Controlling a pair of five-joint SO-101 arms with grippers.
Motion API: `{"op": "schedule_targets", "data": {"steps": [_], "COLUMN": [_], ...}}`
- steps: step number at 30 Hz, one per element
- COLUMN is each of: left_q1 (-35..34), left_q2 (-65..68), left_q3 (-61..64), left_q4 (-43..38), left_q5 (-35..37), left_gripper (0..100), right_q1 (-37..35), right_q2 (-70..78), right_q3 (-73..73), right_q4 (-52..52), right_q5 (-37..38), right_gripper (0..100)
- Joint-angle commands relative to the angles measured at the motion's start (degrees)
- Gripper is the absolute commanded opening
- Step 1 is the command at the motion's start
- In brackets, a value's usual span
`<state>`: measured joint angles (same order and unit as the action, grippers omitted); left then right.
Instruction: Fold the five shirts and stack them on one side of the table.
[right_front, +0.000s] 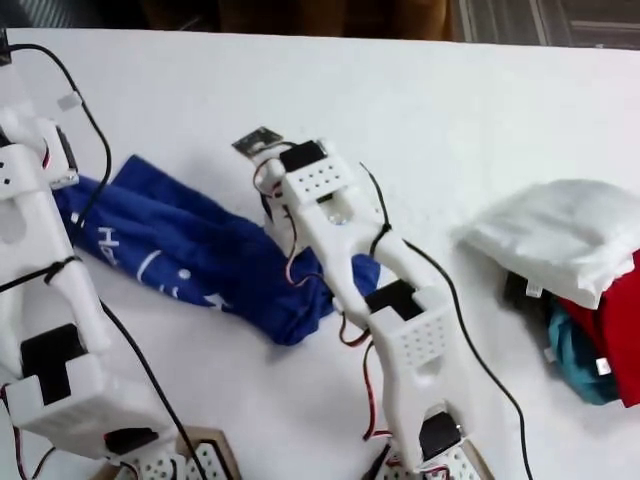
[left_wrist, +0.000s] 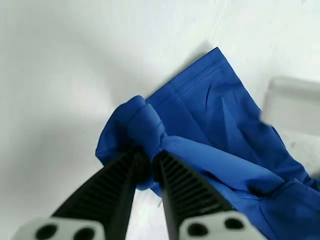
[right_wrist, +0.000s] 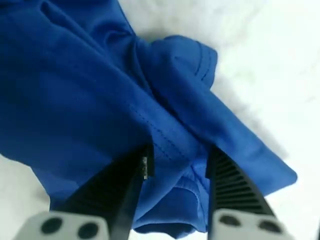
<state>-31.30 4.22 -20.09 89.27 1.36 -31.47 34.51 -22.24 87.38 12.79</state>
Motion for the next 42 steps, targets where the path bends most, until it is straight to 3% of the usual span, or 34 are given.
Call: {"op": "schedule_targets", "data": {"steps": [1,7,11,19,28,34,42], "left_q1": [0.4,0.4,0.3,0.2,0.2,0.2,0.4], "left_q2": [-2.3,-2.3,-2.3,-2.5,-2.8,-2.7,-2.6], "left_q3": [-0.3,-0.3,-0.3,-0.7,-1.2,-11.0,-18.8], "left_q4": [-0.8,-0.7,-0.7,-0.5,-0.3,5.1,10.2], "left_q5": [-0.4,-0.4,-0.4,-0.4,-2.1,-2.2,-2.2], "left_gripper": [3,3,3,3,3,3,3], "right_q1": [0.1,0.2,0.4,0.7,1.9,5.1,6.0], "right_q2": [-0.4,1.7,3.7,0.4,-4.2,-6.8,-3.6], "right_q3": [-1.9,-2.2,-2.2,-6.0,-18.1,-27.0,-26.5], "right_q4": [-1.2,-1.8,-1.8,-0.6,9.1,13.9,13.8], "right_q5": [0.5,0.5,0.1,0.4,0.5,0.8,5.0], "right_gripper": [18.0,16.6,0.5,1.8,1.8,1.8,1.8]}}
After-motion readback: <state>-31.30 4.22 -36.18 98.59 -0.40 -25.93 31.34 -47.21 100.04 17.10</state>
